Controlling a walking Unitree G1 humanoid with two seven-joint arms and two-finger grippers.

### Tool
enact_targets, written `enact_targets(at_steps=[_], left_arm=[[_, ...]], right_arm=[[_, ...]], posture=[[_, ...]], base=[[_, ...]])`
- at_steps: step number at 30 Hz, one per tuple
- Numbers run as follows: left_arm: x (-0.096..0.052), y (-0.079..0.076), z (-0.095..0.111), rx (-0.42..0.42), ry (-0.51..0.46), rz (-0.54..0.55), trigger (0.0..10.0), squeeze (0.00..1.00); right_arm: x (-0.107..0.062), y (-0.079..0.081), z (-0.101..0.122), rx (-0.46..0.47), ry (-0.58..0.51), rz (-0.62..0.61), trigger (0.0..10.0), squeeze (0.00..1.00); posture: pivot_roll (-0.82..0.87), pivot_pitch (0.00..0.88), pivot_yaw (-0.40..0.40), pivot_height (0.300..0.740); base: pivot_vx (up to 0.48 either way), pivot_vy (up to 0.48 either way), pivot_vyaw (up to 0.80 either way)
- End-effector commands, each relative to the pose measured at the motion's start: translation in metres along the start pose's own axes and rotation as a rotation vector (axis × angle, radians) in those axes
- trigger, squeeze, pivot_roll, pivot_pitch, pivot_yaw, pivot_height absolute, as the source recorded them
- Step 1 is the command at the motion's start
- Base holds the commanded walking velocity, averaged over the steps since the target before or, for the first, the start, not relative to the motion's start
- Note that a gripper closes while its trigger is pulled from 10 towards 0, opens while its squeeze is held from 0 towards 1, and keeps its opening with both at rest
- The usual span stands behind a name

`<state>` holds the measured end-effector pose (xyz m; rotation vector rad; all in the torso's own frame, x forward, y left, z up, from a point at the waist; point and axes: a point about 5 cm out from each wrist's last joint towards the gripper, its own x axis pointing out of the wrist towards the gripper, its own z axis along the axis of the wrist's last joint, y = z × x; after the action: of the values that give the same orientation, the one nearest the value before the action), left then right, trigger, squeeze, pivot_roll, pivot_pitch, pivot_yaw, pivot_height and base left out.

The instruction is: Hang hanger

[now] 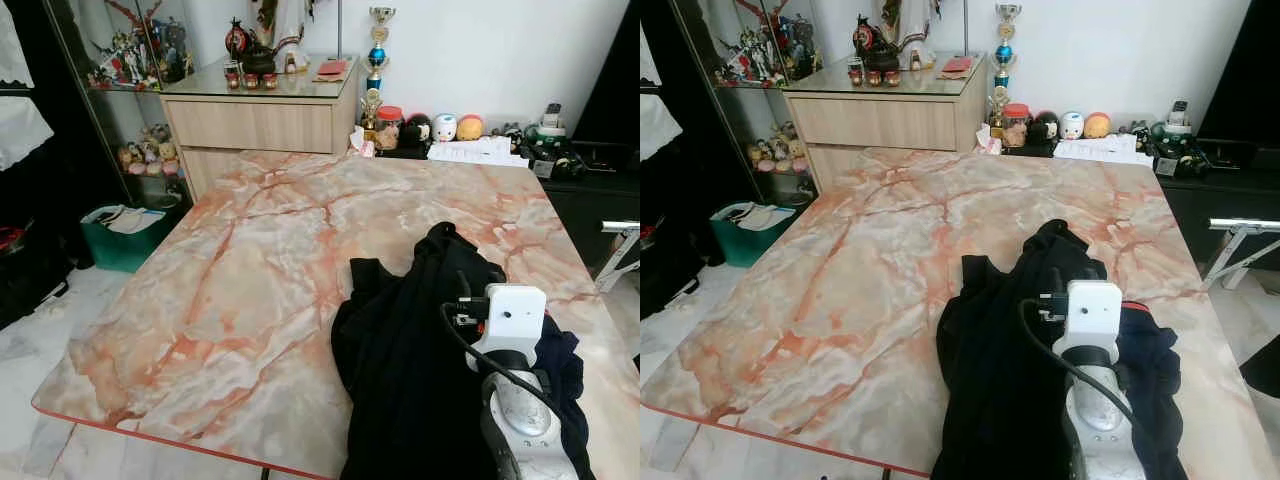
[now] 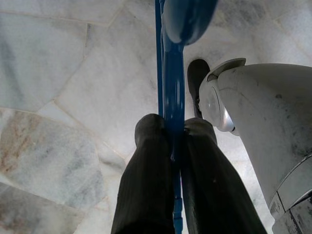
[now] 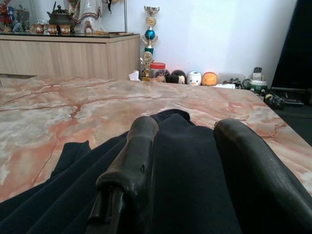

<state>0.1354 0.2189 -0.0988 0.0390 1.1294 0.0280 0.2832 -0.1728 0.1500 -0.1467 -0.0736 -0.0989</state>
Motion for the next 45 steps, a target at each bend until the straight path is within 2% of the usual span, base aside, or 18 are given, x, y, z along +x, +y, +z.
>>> enact_targets(at_steps=[1,16,45], left_arm=[[-0.0003,0.0033,0.0012,0.003,0.000,0.008,10.0,0.00],[-0.0002,0.0032,0.0021,-0.009,-0.008,0.010,10.0,0.00],[-0.0002,0.0032,0.0030,-0.006,-0.014,0.005,10.0,0.00]], right_arm=[[0.0030,0.0032,0.0011,0.006,-0.001,0.017,10.0,0.00],[0.0076,-0.0018,-0.0017,0.001,0.002,0.004,10.0,0.00],[0.0081,-0.0061,-0.0061,0.005,0.005,-0.021,10.0,0.00]], posture=[[0.01,0.000,0.054,0.740],[0.01,0.000,0.052,0.740],[0.01,0.000,0.055,0.740]], base=[[0.000,0.000,0.00],[0.000,0.000,0.00],[-0.270,0.000,0.00]])
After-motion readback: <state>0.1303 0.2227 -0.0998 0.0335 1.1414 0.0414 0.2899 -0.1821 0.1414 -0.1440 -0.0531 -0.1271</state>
